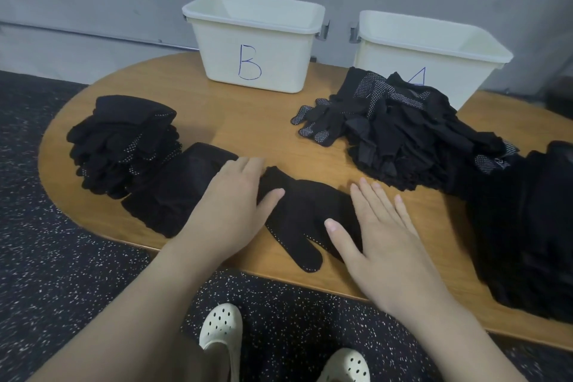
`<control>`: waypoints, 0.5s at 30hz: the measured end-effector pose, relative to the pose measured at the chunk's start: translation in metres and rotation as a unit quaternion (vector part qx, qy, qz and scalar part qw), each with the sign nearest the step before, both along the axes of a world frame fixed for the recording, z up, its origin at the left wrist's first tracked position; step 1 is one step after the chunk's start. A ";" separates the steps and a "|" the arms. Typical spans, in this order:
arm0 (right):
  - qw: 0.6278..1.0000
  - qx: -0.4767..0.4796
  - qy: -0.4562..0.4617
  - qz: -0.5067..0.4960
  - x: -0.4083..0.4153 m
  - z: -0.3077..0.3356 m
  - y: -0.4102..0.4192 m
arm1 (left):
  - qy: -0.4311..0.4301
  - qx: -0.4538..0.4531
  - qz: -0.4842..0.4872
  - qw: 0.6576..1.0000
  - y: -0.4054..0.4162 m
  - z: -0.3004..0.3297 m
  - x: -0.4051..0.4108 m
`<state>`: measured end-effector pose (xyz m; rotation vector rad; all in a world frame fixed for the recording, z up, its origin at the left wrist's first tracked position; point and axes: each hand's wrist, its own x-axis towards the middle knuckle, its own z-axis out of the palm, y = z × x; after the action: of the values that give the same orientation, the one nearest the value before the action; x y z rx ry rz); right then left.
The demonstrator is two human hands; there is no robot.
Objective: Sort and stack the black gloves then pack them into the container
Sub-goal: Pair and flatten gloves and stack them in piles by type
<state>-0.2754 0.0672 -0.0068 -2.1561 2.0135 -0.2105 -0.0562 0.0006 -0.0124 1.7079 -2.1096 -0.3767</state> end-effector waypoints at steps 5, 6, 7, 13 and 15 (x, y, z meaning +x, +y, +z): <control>0.994 -0.026 -0.044 0.101 -0.009 -0.005 -0.007 | 0.055 0.104 0.035 0.992 -0.008 0.007 0.002; 0.991 -0.032 -0.051 0.116 -0.011 -0.006 -0.009 | 0.070 0.120 0.040 0.990 -0.009 0.009 0.002; 0.989 -0.048 -0.056 0.127 -0.012 -0.007 -0.011 | 0.077 0.130 0.040 0.988 -0.009 0.009 0.002; 0.982 -0.096 -0.094 0.130 -0.022 -0.011 -0.016 | 0.109 0.112 0.030 0.987 -0.005 0.012 -0.001; 0.983 -0.083 -0.103 0.127 -0.023 -0.009 -0.015 | 0.118 0.076 0.008 0.990 -0.003 0.012 -0.001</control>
<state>-0.2980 0.0520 -0.0161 -2.3541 1.6438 -0.5561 -0.0569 -0.0027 -0.0004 1.6684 -1.9377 -0.7158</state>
